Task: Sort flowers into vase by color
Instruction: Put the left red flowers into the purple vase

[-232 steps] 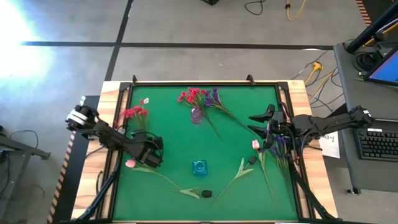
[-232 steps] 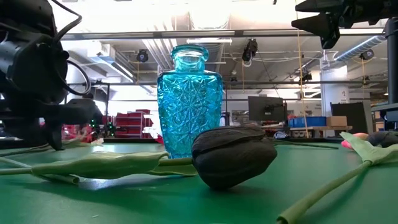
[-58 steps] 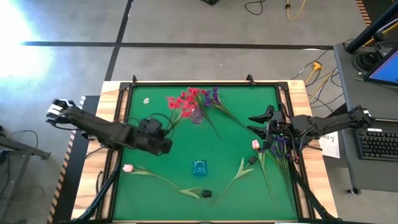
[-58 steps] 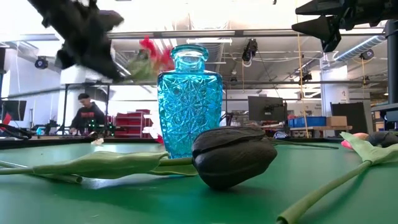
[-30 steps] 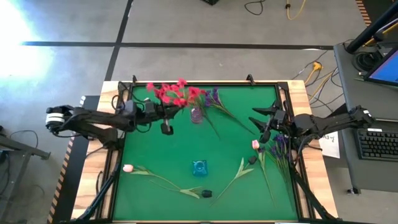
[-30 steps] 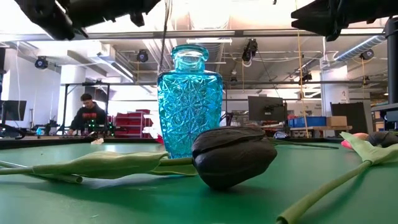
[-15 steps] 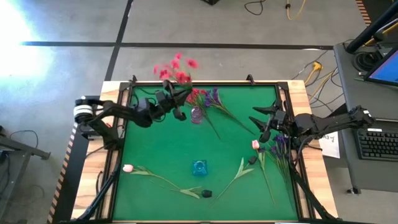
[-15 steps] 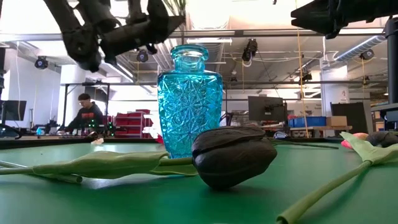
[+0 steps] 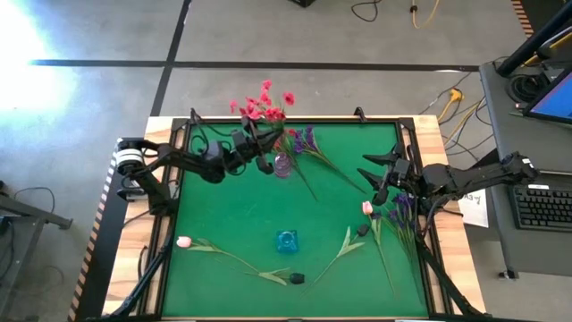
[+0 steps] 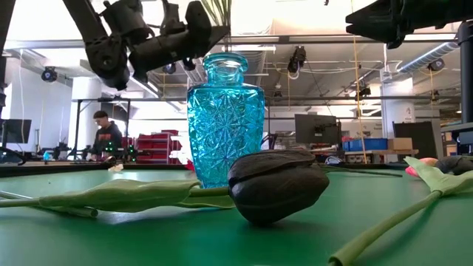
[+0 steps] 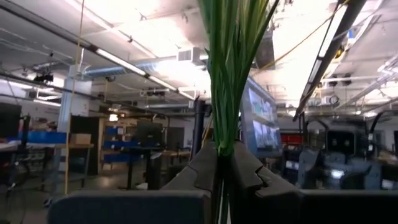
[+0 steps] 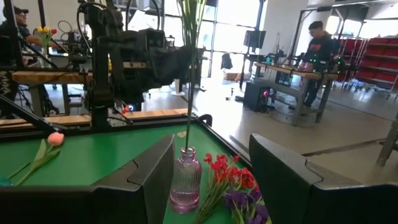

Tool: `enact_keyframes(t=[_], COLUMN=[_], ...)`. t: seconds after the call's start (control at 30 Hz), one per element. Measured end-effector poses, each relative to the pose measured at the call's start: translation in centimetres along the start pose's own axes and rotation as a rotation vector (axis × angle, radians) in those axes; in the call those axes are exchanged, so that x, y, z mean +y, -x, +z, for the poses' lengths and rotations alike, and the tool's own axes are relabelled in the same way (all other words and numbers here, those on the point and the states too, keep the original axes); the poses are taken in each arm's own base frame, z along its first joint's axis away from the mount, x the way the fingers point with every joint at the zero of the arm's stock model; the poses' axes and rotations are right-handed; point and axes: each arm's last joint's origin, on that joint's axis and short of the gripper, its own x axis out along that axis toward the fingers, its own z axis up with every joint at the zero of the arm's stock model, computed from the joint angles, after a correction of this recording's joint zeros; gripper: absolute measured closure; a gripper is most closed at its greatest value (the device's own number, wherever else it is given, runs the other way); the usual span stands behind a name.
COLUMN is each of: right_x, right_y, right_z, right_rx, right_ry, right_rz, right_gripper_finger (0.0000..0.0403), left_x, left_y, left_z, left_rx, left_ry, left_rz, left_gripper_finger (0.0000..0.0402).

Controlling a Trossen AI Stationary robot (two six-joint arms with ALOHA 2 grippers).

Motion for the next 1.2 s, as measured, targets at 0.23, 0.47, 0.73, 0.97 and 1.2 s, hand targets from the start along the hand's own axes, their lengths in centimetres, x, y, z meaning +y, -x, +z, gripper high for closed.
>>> enact_keyframes(t=[0.23, 0.47, 0.73, 0.97, 1.2], right_x=[0.0, 0.0, 0.0, 0.0, 0.0], right_y=[0.0, 0.0, 0.0, 0.0, 0.0], right_z=[0.0, 0.0, 0.0, 0.0, 0.0], right_rx=[0.001, 0.001, 0.001, 0.001, 0.001], right_ry=[0.001, -0.019, -0.026, -0.026, -0.036], right_rz=[0.0, 0.0, 0.0, 0.0, 0.001], right_gripper_finger=[0.0204, 0.0204, 0.0204, 0.0204, 0.0204], left_x=[0.1, 0.6, 0.9, 1.0, 1.0], left_y=[0.5, 0.6, 0.6, 0.8, 1.1], left_z=[-0.3, -1.1, -1.6, -2.2, -2.8], left_rx=[0.02, 0.045, 0.06, 0.079, 0.102], left_ry=[-0.001, 0.053, 0.066, 0.121, 0.12], left_rz=[0.002, 0.04, 0.06, 0.07, 0.075], left_gripper_finger=[0.0401, 0.0401, 0.0401, 0.0391, 0.0345])
